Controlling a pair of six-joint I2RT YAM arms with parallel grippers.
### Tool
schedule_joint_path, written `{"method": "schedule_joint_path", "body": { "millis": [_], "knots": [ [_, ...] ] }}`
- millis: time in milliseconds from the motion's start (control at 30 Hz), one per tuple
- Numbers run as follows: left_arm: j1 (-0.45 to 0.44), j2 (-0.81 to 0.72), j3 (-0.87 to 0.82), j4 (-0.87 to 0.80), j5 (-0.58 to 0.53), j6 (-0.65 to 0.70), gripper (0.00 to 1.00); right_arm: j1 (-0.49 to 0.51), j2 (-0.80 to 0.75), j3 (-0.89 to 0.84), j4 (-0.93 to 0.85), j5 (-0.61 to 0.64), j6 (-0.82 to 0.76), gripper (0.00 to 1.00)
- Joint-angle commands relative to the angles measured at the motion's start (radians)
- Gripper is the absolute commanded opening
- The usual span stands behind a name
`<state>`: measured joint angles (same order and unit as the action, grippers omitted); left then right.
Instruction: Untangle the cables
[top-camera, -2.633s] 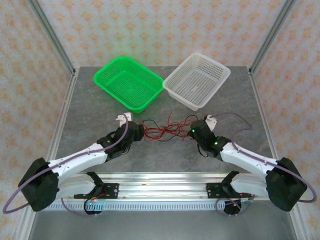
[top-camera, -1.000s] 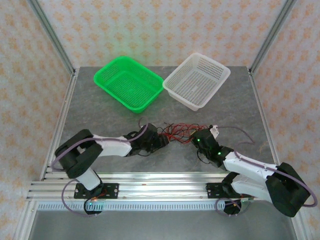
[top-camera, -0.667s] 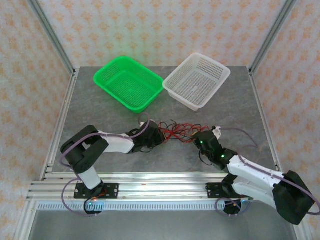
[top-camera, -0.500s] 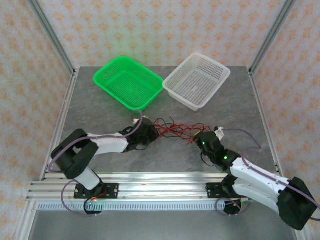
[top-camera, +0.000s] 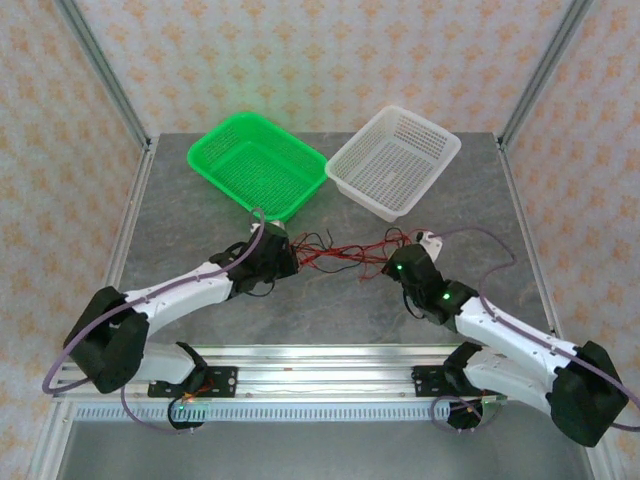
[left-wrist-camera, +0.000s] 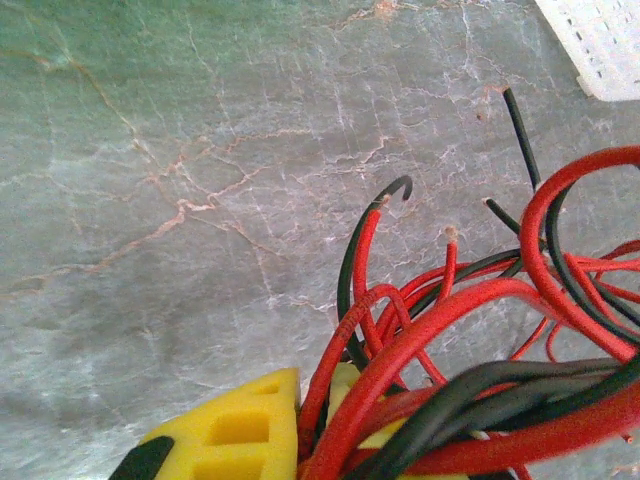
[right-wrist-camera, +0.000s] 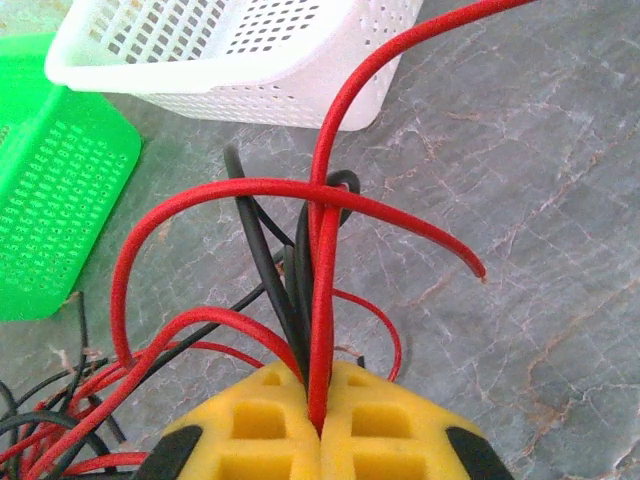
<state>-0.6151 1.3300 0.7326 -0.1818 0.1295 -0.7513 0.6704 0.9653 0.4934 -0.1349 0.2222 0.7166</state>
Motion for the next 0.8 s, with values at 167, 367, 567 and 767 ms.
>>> {"method": "schedule_joint_path", "body": {
  "millis": [167, 367, 567, 767],
  "knots": [
    [0.033, 0.020, -0.001, -0.168, -0.081, 0.081, 0.00, -0.045, 0.069, 0.040, -0.126, 0.118, -0.073, 0.21],
    [0.003, 0.065, 0.020, -0.202, -0.048, 0.115, 0.00, -0.045, 0.072, 0.081, -0.133, -0.051, -0.119, 0.49],
    [-0.009, 0.064, 0.044, -0.214, 0.024, 0.123, 0.00, -0.045, 0.066, 0.161, -0.201, -0.299, -0.200, 0.68],
    [-0.010, 0.029, 0.074, -0.215, 0.098, 0.108, 0.00, -0.040, 0.008, 0.161, -0.151, -0.537, -0.013, 0.83]
  ]
}}
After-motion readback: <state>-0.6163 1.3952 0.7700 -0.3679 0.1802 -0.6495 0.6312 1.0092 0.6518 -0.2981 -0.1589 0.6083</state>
